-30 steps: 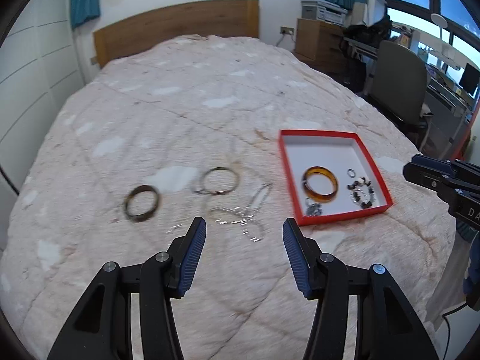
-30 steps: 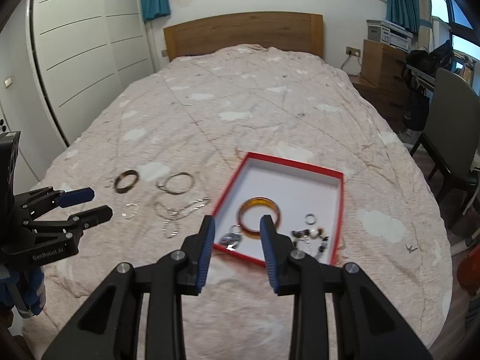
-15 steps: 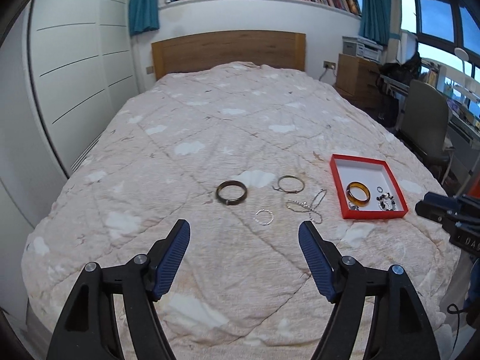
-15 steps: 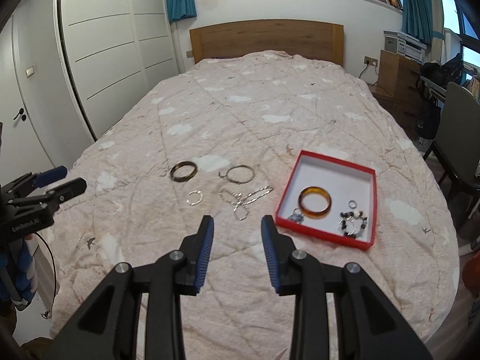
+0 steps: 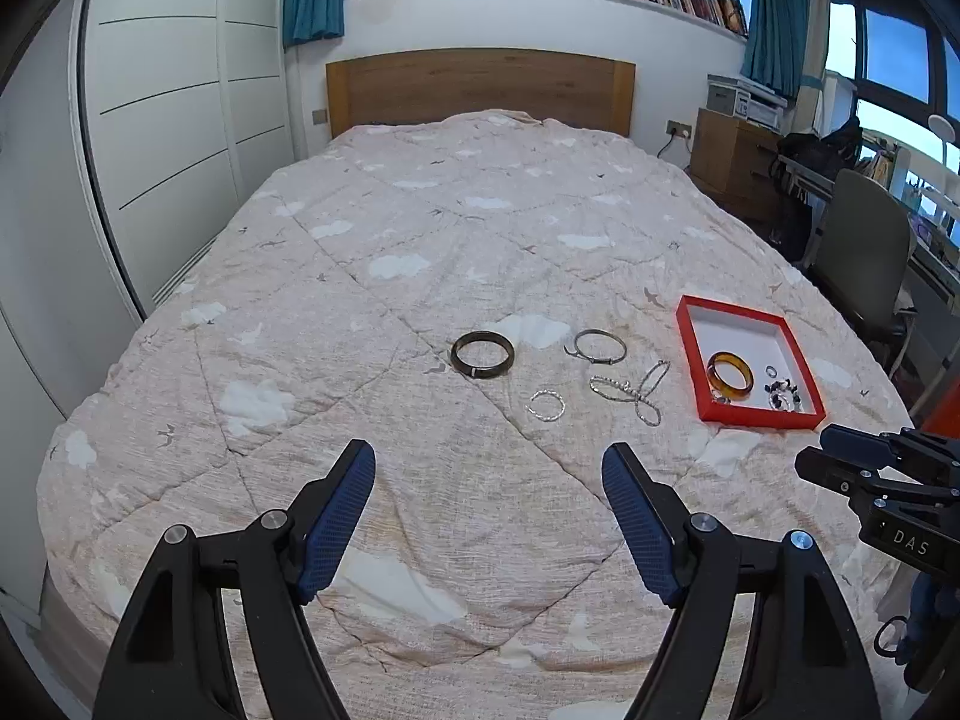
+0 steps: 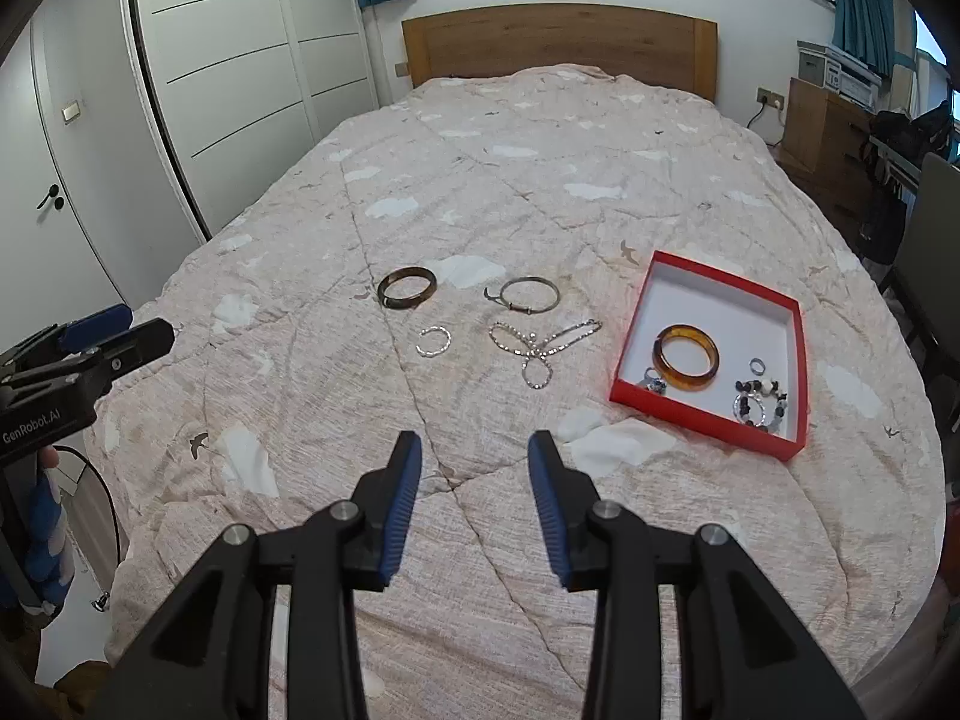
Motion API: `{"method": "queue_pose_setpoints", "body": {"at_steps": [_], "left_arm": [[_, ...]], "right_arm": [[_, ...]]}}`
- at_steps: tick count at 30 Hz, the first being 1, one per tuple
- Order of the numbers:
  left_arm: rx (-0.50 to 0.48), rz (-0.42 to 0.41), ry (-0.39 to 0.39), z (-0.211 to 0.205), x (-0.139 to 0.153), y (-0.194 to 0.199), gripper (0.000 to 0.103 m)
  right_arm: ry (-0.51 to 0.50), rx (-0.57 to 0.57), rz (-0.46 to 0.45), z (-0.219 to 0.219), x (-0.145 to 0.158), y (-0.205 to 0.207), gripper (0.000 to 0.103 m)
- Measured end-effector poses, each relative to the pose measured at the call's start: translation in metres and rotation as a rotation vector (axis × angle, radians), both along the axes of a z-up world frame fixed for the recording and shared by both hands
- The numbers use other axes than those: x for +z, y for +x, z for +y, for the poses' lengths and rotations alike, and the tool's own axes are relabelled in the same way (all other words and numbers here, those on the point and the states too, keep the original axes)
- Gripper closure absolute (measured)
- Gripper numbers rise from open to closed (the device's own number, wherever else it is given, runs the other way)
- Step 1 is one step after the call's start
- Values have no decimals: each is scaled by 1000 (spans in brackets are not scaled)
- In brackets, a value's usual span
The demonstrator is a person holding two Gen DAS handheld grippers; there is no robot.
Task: Organize jewelry
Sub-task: 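Move both open tools back over the remaining jewelry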
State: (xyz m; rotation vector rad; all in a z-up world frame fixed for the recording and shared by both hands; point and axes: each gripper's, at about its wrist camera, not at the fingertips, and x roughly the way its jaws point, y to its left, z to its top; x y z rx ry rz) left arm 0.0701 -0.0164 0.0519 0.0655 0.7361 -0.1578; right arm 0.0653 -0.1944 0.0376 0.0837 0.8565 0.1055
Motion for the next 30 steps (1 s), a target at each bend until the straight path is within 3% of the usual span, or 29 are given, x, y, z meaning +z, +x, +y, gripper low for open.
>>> {"method": "queue_pose_setpoints", "body": {"at_steps": [12,21,25,30], "left_arm": [[5,120,-14,11,-53,48,26],[-35,207,-35,3,-104,102,27],[-55,250,-42,-9,-124,140,40],[-77,277,-36,-24,-145,181,46]], "right_arm": [[7,7,89,-5,-39,44,67],[21,44,160,-9,-88,107,67],[34,47,186,-13,-110,138,67],[31,37,212,-22,-131,172,67]]}}
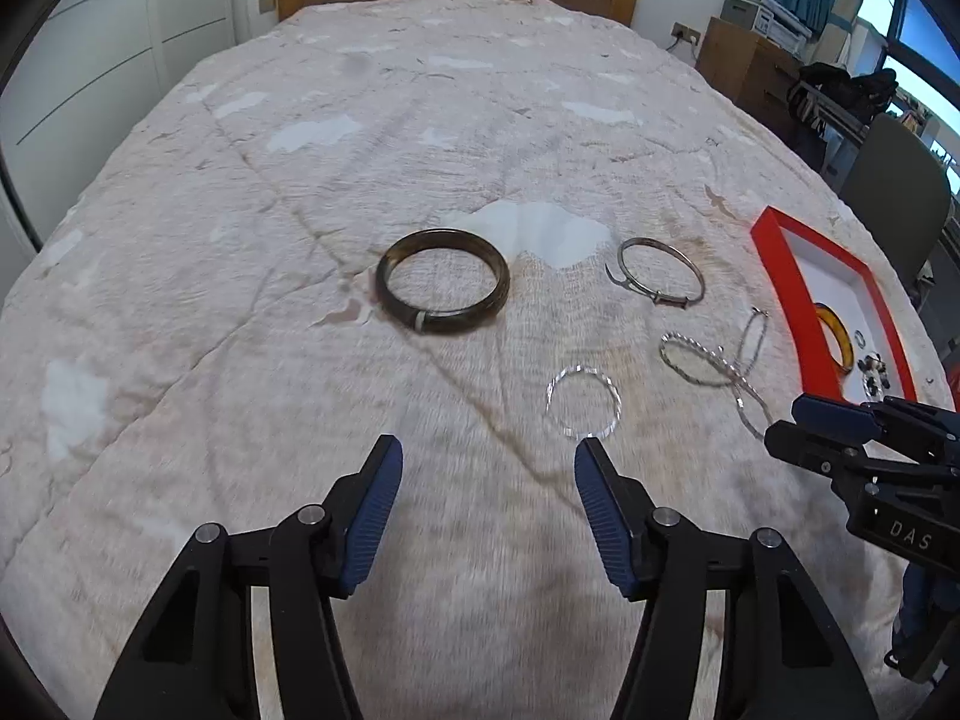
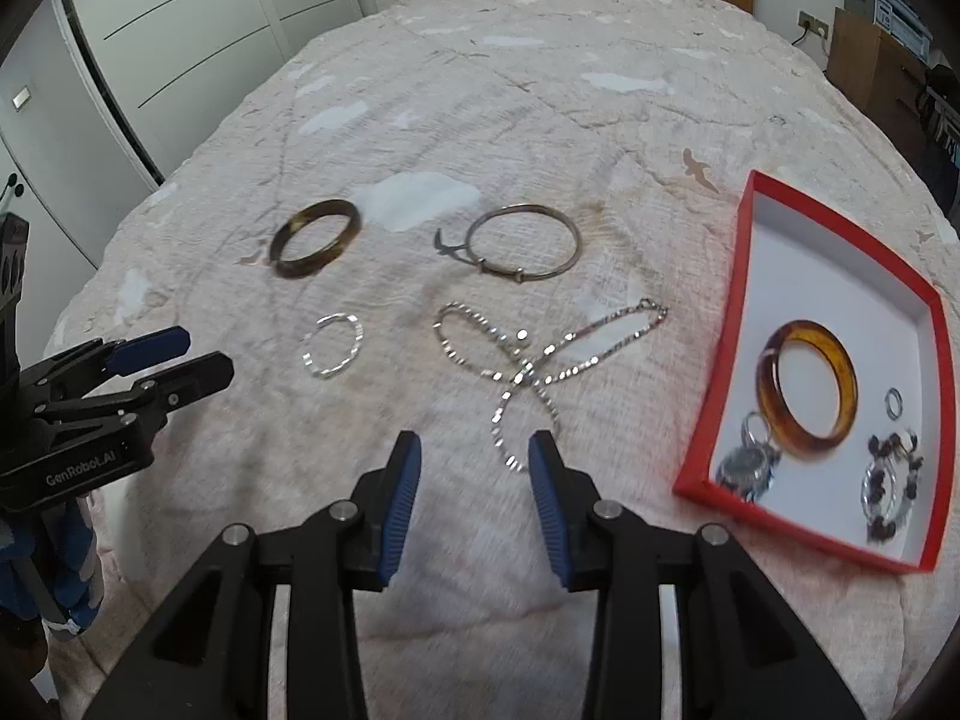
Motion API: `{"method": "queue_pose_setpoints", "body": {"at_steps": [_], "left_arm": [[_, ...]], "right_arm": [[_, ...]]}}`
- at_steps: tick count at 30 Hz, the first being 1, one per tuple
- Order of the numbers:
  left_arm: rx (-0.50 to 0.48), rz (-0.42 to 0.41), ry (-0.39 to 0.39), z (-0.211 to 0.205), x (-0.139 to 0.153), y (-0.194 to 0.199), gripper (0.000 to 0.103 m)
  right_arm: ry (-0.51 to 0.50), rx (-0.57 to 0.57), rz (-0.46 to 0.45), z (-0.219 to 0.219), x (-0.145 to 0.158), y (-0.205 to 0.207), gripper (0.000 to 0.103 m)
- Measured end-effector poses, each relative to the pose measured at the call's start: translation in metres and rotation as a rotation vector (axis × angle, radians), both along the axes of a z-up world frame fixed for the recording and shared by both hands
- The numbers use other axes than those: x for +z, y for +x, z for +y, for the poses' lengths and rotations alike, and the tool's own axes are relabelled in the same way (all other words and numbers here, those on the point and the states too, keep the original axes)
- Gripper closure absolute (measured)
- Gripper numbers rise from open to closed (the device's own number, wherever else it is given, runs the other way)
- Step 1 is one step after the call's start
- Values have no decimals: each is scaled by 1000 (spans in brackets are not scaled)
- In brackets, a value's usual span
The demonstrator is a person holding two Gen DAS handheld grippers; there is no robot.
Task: Organize jewelry
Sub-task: 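Move both open tools back over the remaining jewelry, then grasp the silver chain necklace with right tool while left tool grasps twisted silver hoop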
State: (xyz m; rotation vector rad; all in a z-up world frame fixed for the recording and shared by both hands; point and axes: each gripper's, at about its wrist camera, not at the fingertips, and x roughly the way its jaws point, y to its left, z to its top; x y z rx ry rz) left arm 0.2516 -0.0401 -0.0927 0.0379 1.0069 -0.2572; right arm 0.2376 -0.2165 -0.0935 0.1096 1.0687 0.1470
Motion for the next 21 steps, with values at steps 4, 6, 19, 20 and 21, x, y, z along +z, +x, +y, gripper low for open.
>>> {"method": "queue_pose_setpoints", "body": {"at_steps": [4,6,19,20,21], "left_arm": [[-15,27,1,-8,-16,24,51],[-23,42,17,-12,-24,32,51],[-86,66,32,-28,-41,41,86],[-88,66,30,-29,-41,41,93],[-90,67,24,-30,-41,41,96]], "right_arm": [[-12,-2,28,-4,-15,18,67],[-20,-4,40,-6,-22,25,67],[-43,41,49,2,-43,44,80],[-41,45,49,2,-42,44,88],[-39,51,48,3,-41,42,91]]}}
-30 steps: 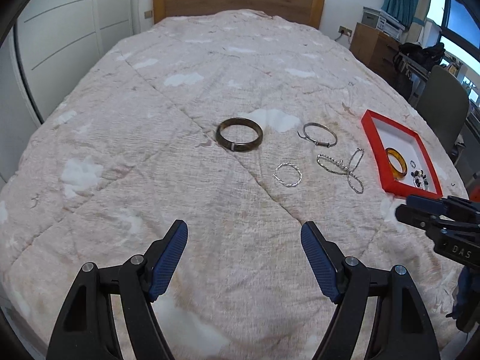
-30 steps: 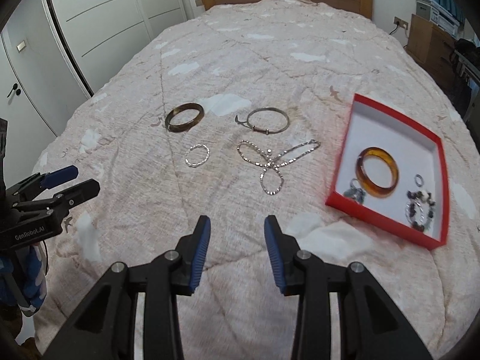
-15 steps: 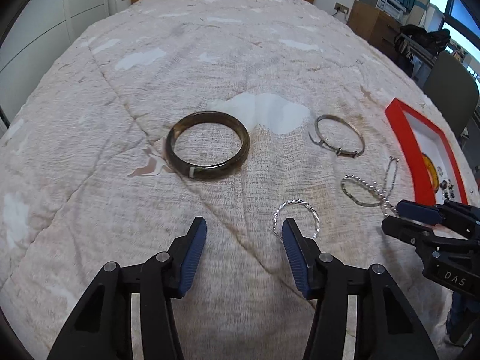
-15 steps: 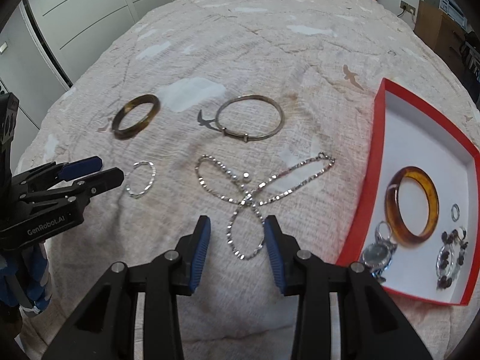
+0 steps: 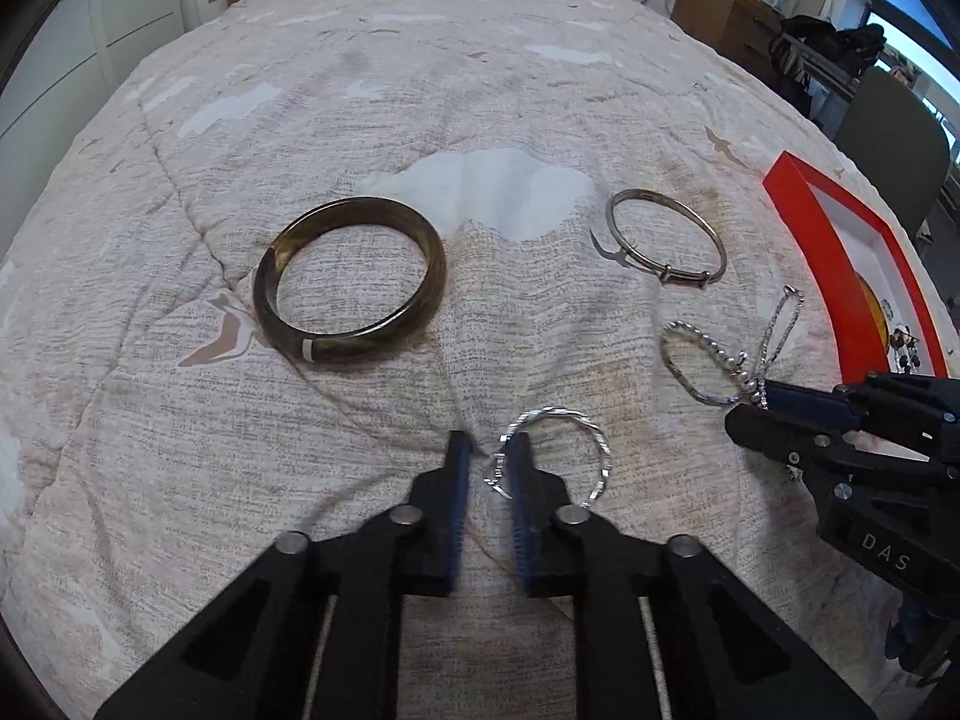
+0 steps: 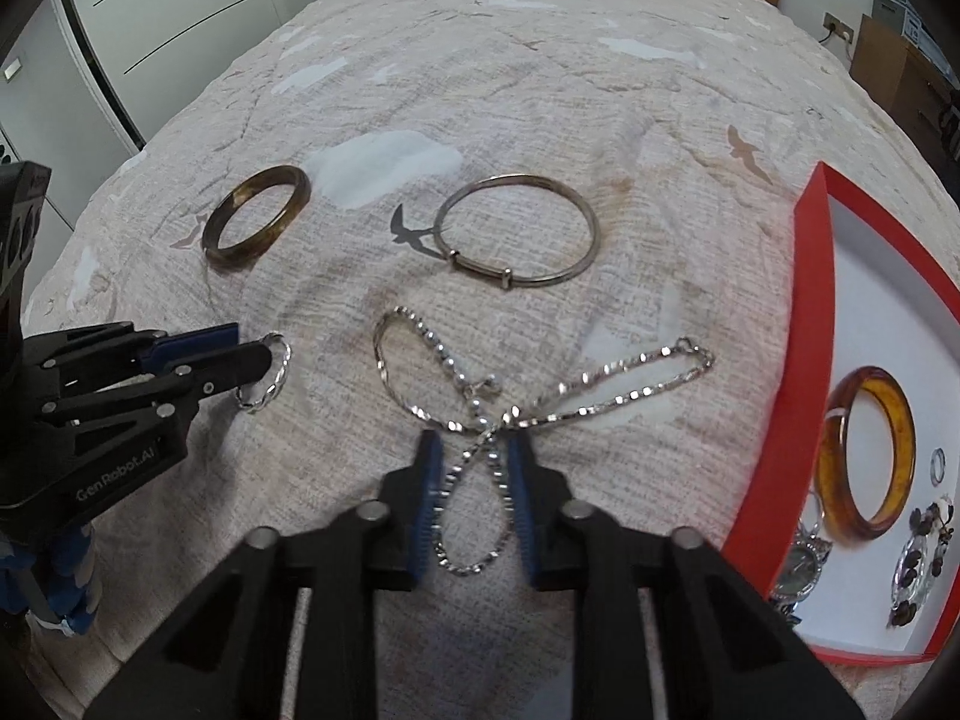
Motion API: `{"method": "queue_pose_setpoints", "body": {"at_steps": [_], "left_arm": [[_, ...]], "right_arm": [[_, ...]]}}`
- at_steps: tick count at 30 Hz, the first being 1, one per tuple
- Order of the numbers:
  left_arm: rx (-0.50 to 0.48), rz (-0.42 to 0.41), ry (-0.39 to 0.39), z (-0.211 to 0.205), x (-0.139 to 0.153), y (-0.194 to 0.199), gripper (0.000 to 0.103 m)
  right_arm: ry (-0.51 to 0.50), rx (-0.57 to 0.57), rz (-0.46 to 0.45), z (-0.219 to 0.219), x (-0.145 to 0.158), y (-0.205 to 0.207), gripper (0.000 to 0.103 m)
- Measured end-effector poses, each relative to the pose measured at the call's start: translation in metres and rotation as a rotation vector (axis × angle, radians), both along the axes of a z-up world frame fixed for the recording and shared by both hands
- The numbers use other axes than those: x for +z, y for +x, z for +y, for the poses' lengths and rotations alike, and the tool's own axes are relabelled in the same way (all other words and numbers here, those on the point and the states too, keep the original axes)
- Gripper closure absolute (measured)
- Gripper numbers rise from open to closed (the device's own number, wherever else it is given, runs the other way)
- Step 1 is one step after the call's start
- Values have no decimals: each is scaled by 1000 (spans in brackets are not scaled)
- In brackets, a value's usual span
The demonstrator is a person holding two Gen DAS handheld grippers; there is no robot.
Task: Organize jewelry
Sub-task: 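Grasp the silver chain necklace with right tool while left tool grasps twisted silver hoop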
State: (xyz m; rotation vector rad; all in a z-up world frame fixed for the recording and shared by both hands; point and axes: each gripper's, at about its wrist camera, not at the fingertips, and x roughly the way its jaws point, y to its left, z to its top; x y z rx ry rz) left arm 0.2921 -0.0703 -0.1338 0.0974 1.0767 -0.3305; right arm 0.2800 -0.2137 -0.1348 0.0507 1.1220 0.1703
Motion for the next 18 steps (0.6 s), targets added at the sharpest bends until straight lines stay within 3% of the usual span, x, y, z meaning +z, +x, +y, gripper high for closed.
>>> {"method": "queue_pose_setpoints", "body": {"at_steps": [2,7,18], "left_arm": [[10,-5,-8,2,4,-3,99],[33,-33,-15,5,21,-12,99],[20,-119,-32,-3,79,-55,100]], "right_arm": [[6,14,-2,1,3,-2,96],[37,29,-36,1,21,-18,98],[55,4,-160,-5,95,-71,98]]}}
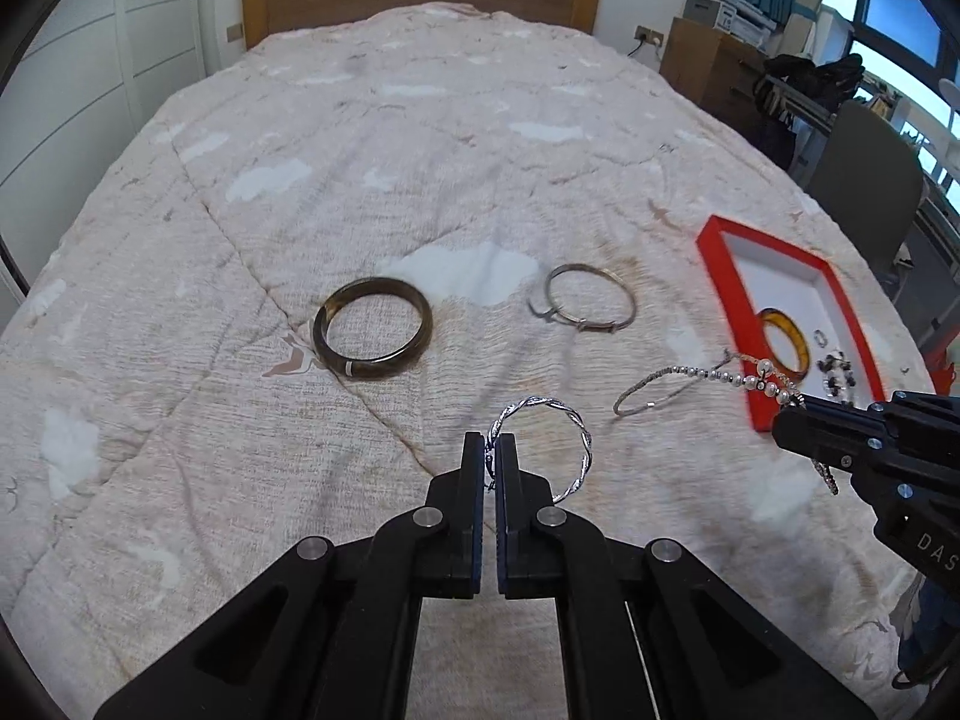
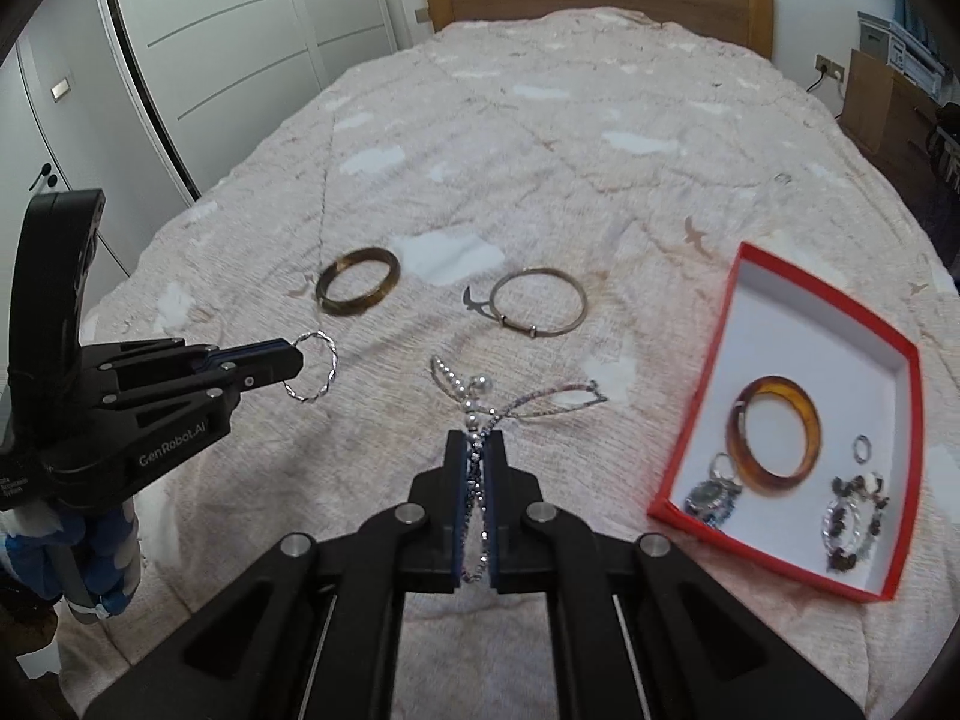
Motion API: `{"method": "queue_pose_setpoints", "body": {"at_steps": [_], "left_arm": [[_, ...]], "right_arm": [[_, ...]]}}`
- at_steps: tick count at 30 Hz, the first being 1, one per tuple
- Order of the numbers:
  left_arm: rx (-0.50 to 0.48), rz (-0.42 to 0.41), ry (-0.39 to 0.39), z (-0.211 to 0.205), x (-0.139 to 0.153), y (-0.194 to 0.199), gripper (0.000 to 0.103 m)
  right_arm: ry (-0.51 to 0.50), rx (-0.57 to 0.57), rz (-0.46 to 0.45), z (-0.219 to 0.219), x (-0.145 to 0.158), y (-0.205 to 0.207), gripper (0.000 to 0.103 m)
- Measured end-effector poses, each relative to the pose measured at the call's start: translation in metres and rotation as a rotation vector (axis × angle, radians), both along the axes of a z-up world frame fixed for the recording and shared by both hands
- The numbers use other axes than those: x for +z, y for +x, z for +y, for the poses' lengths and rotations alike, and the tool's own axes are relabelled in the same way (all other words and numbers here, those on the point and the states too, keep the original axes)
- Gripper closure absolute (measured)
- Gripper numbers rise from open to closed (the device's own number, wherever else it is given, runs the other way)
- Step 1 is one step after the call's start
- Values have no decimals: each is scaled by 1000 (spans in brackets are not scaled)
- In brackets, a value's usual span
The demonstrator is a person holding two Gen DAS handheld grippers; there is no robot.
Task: Organize jewelry
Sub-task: 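Grasp the silver chain necklace with right tool while left tool grasps twisted silver hoop, then carry necklace and twisted hoop over the red box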
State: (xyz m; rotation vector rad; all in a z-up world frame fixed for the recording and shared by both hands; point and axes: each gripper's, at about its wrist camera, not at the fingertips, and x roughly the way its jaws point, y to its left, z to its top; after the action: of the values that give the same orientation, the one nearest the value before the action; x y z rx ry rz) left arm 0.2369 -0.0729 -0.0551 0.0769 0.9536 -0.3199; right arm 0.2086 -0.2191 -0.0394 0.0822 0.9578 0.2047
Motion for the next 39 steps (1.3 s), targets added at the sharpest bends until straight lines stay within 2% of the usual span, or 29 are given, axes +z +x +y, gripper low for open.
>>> {"method": "queue_pose_setpoints", "body": {"at_steps": [11,19,27,39], "left_arm": [[-71,-88,-2,-33,57,-48,100],[-135,-112,7,-87,74,-51,100],[-193,-81,15,-155,57,-27,100],[-237,-7,30,-219,5,14,100]], "right_arm": [[1,-81,-96,-38,51,-61,98],[-13,-163,-135,-91,66,-79,98],[-15,-245,-116,-151,50,-67,98],[25,-312,-39,-219,-13,-25,98]]}}
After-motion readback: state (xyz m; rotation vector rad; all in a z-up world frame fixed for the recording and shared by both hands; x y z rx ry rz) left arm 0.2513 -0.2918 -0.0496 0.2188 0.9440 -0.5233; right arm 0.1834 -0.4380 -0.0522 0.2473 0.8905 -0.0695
